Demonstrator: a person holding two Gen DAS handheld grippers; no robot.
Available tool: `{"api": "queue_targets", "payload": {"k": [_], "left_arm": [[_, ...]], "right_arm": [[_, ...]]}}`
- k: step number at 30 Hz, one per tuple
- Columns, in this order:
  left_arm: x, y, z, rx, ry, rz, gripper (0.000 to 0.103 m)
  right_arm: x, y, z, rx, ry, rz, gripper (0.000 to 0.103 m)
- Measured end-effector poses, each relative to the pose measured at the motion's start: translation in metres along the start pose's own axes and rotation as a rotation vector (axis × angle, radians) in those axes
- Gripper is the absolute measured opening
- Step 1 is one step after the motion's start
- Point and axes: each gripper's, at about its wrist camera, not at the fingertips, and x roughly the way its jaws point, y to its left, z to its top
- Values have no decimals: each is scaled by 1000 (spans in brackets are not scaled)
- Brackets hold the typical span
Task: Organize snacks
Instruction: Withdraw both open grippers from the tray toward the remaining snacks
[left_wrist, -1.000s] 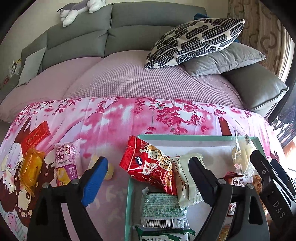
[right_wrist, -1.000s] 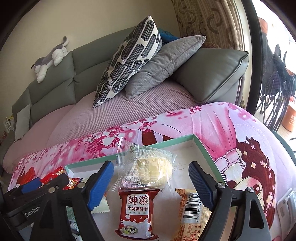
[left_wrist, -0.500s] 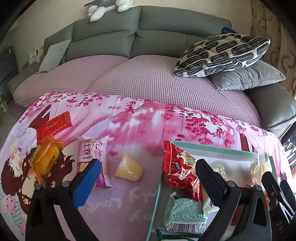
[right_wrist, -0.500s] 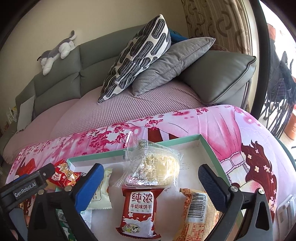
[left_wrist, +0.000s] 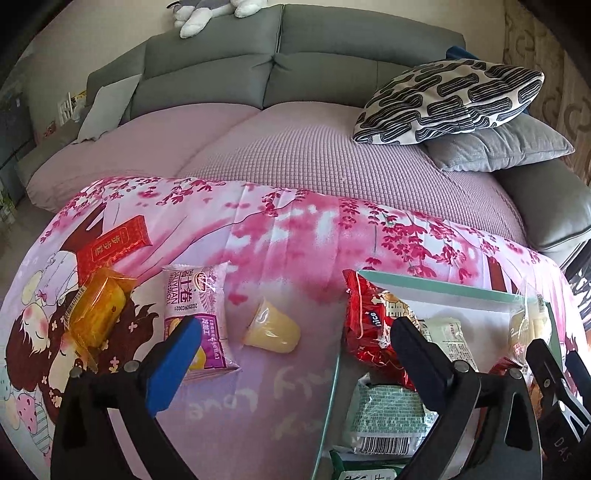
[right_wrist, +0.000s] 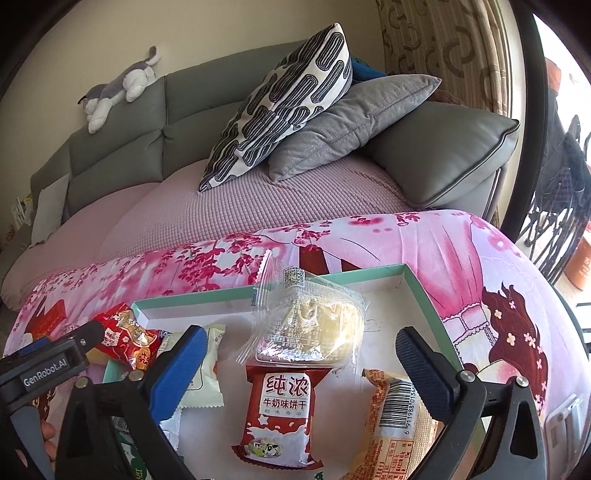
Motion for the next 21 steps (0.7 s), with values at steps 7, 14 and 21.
{"api": "queue_targets", "payload": {"k": [7,14,21], "left_arm": [[-6,19,2,1,2,5,102],[-14,45,5,31,-16,50,102],[-27,78,6,2,-28,26,102]], "right_arm": [[-3,6,0,-28,33,-26,103],[-14,12,4,-8,63,-59,103],[-27,33,4,9,84,-61,103]]}}
